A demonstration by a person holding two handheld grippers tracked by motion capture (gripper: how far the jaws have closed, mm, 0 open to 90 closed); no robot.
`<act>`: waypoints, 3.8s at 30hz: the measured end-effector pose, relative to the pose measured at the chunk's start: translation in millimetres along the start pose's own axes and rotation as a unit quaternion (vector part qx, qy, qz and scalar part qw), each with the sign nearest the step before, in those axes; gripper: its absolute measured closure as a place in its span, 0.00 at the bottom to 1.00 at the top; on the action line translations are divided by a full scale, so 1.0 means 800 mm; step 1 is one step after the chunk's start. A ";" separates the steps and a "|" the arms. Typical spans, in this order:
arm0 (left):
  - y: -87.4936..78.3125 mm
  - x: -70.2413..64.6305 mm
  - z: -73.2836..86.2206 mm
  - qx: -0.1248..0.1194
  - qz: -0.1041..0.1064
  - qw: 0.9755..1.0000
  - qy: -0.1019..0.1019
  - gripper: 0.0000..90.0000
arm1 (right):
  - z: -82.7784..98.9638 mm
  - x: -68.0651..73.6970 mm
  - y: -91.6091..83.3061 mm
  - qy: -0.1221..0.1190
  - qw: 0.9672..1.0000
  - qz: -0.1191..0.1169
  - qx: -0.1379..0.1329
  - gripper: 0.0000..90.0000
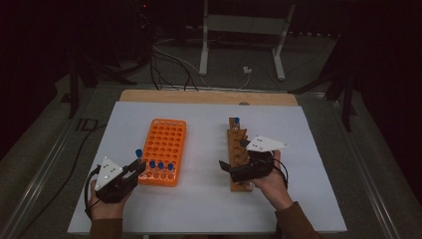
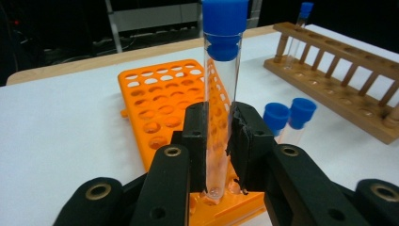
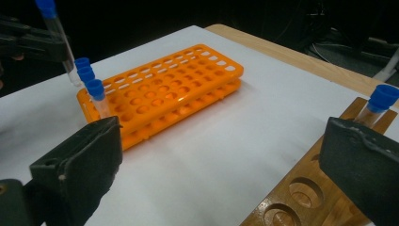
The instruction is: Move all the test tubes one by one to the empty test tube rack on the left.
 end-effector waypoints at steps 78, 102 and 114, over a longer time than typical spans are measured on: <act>0.022 -0.006 0.027 0.074 0.047 0.996 -0.027 0.42 | 0.004 0.001 0.005 0.000 1.000 -0.006 0.007 0.01; 0.017 -0.012 0.003 0.007 0.021 0.999 -0.035 0.00 | -0.033 -0.058 0.027 0.035 0.998 0.053 -0.004 0.03; 0.019 -0.015 0.002 0.009 0.023 0.999 -0.035 0.00 | -0.047 -0.097 0.053 0.055 0.994 0.092 0.010 0.18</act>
Point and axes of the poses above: each handheld gripper's, and its own axes: y roughly forward along the jaws, z roughly out of its underside, x roughly to its left, the point moved 4 cm from there along y, roughly forward along the jaws, and after that the axes turned 13 degrees about y, right-handed, at the moved point
